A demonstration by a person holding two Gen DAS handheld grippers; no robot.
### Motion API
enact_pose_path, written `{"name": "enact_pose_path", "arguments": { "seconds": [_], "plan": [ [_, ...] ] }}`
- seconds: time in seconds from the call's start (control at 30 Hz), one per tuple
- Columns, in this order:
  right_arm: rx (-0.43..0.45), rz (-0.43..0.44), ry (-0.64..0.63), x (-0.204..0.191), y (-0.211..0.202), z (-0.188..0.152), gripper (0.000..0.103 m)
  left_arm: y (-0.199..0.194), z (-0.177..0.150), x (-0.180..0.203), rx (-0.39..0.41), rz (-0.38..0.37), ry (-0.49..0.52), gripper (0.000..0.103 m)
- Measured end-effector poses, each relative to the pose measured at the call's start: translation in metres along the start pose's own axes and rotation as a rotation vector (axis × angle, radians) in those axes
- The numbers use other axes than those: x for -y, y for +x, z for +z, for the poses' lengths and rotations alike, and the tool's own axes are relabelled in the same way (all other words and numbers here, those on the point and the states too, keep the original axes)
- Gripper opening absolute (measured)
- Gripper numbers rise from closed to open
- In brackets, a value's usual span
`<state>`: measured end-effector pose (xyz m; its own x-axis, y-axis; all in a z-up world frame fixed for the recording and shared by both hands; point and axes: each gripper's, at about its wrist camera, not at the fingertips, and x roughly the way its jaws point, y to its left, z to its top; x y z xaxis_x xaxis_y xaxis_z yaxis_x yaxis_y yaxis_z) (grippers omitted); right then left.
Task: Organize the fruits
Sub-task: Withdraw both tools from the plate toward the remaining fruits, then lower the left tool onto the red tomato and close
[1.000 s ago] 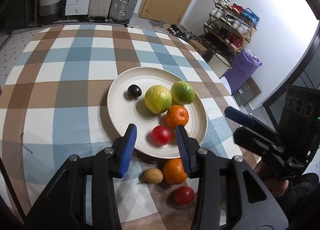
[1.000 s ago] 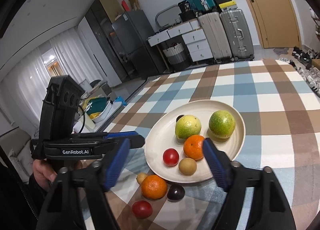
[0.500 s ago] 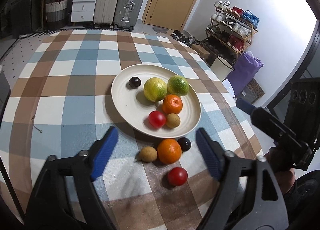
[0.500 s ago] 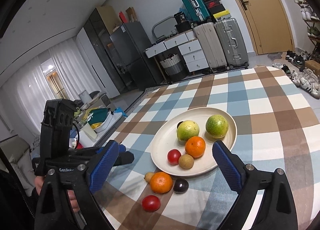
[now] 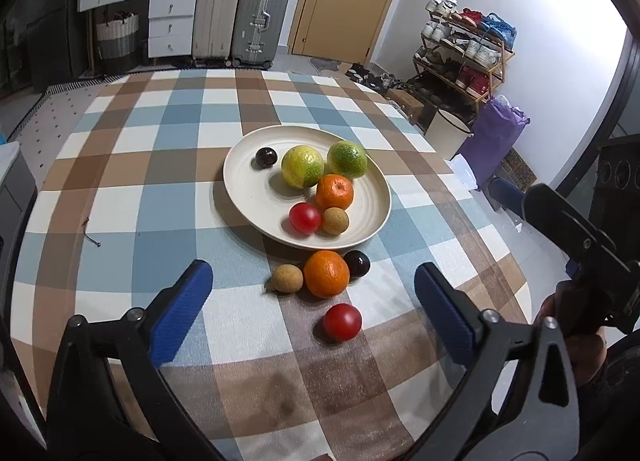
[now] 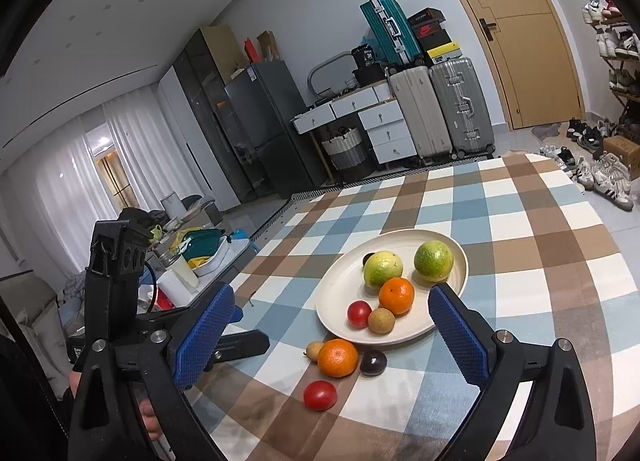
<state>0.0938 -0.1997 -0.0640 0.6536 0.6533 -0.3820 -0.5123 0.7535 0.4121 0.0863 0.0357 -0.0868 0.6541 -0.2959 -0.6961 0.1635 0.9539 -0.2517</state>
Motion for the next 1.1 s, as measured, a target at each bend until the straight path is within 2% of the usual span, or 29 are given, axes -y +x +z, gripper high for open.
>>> {"name": "enact_pose_path", "arguments": {
  "seconds": [0.33, 0.77, 1.1],
  "plan": [
    [0.017, -0.006, -0.001, -0.004, -0.012, -0.005, 0.100, -0.003, -0.013, 0.003, -0.013, 0.024, -0.004, 0.102],
    [0.014, -0.018, 0.012, 0.002, -0.017, -0.010, 0.100, 0.040, -0.033, 0.007, -0.121, -0.001, -0.003, 0.102],
    [-0.002, -0.027, 0.037, 0.011, -0.014, -0.013, 0.100, 0.063, -0.041, 0.014, -0.144, 0.007, 0.057, 0.100]
  ]
}}
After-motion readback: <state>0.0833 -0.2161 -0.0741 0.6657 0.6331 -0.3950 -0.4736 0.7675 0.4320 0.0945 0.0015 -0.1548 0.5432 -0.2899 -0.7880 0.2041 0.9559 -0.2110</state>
